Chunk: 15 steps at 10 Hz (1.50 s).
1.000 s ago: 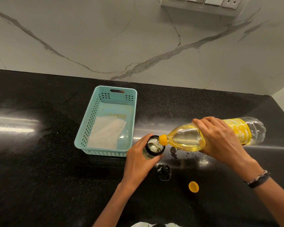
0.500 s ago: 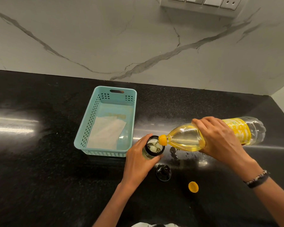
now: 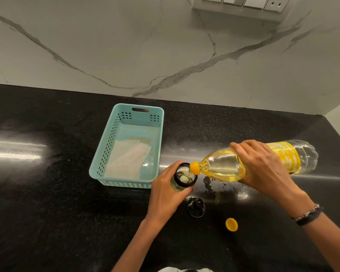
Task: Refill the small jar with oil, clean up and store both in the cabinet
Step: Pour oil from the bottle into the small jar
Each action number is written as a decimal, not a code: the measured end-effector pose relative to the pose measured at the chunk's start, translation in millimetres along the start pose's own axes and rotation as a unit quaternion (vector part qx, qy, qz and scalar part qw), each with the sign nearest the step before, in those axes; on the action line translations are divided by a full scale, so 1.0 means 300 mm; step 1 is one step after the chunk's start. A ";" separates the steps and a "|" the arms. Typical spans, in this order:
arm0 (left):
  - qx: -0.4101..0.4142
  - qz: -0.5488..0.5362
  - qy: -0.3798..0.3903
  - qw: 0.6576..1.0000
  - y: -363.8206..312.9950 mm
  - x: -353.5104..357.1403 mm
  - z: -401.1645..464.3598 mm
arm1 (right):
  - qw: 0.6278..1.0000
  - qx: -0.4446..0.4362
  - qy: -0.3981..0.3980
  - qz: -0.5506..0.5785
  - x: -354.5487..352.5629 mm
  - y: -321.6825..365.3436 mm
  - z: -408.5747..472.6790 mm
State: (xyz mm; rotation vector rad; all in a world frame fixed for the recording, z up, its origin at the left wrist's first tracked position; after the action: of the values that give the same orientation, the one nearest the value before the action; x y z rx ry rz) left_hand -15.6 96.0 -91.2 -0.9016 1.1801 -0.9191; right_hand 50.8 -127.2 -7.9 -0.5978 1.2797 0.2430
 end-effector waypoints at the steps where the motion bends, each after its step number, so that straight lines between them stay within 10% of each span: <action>1: 0.000 0.001 -0.002 1.000 0.001 0.000 0.000 | 1.000 0.000 0.001 0.000 0.000 0.001 0.000; 15: 0.004 -0.008 0.001 1.000 -0.006 -0.002 -0.001 | 1.000 -0.007 -0.010 0.003 -0.011 0.004 0.004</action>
State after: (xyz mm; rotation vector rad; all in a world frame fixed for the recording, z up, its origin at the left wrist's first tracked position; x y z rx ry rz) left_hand -16.1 95.8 -89.4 -0.9044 1.1710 -0.9367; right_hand 50.3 -124.8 -4.9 -0.6025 1.2622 0.2626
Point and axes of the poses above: each hand's wrist, its own z-axis towards the middle knuckle, its own x-axis out of the palm, y = z × x, the point moved 2 cm from there along z, towards the middle knuckle, and after that the axes turned 5 degrees about -z, right-handed, at the moved point
